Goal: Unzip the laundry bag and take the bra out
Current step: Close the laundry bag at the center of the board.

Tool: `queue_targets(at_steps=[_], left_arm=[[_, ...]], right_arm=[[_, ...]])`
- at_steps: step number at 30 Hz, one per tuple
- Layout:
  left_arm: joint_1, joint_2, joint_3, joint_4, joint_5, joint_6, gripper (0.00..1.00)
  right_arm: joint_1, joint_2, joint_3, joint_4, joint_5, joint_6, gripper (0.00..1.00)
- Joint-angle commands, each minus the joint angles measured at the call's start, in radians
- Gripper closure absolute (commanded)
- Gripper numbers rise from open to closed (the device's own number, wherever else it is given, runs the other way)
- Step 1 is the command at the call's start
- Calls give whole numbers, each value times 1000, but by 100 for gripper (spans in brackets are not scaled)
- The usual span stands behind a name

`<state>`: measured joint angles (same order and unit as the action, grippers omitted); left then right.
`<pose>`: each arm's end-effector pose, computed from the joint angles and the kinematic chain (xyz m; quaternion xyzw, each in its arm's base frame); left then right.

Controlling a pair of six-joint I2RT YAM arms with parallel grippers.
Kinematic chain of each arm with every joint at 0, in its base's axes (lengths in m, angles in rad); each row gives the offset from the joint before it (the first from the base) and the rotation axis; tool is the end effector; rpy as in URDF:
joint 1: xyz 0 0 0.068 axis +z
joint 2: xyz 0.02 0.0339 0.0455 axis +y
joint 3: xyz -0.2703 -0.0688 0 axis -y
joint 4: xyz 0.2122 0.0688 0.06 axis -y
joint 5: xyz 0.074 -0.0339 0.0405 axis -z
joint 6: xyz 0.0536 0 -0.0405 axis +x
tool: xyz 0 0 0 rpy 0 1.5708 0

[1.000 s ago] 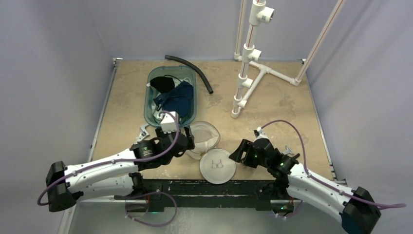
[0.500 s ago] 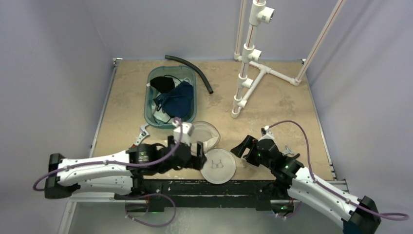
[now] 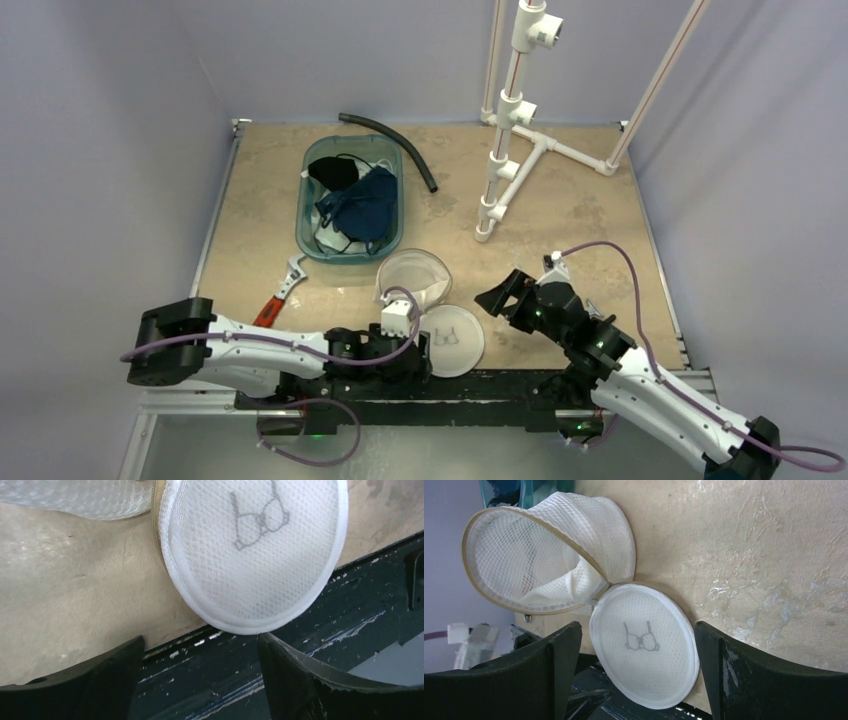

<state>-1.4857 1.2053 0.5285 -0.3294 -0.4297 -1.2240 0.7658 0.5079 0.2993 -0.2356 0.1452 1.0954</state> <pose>0.0386 -0.1895 0.1761 0.0635 0.9381 -0.2220 0.2583 0.0908 0.0766 0.2051 0.1766 0.8255 0.3905 0.3673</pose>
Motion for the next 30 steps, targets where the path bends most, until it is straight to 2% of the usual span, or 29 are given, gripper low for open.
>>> queue_targets(at_steps=[1,4,13,15,18,22,30], left_arm=[[58,28,-89,303,79,-78,22],[90,31,-134,430,122,-97,30],[96,98,-151,451,129,-134,55],[97,113,-157,469,130,-140,68],[97,119,-142,467,126,-130,100],[93,45,-130,461,98,-125,100],[94,-125,-139,515,67,-120,100]], right_arm=[[3,-42,28,-53,28,-11,14],[3,-72,15,-59,27,-7,14],[3,-92,11,-60,20,-3,14],[3,-86,9,-48,18,-7,14],[3,-76,6,-31,5,-19,14],[3,-74,11,-41,-49,-35,13],[4,-109,71,-109,-54,-31,10]])
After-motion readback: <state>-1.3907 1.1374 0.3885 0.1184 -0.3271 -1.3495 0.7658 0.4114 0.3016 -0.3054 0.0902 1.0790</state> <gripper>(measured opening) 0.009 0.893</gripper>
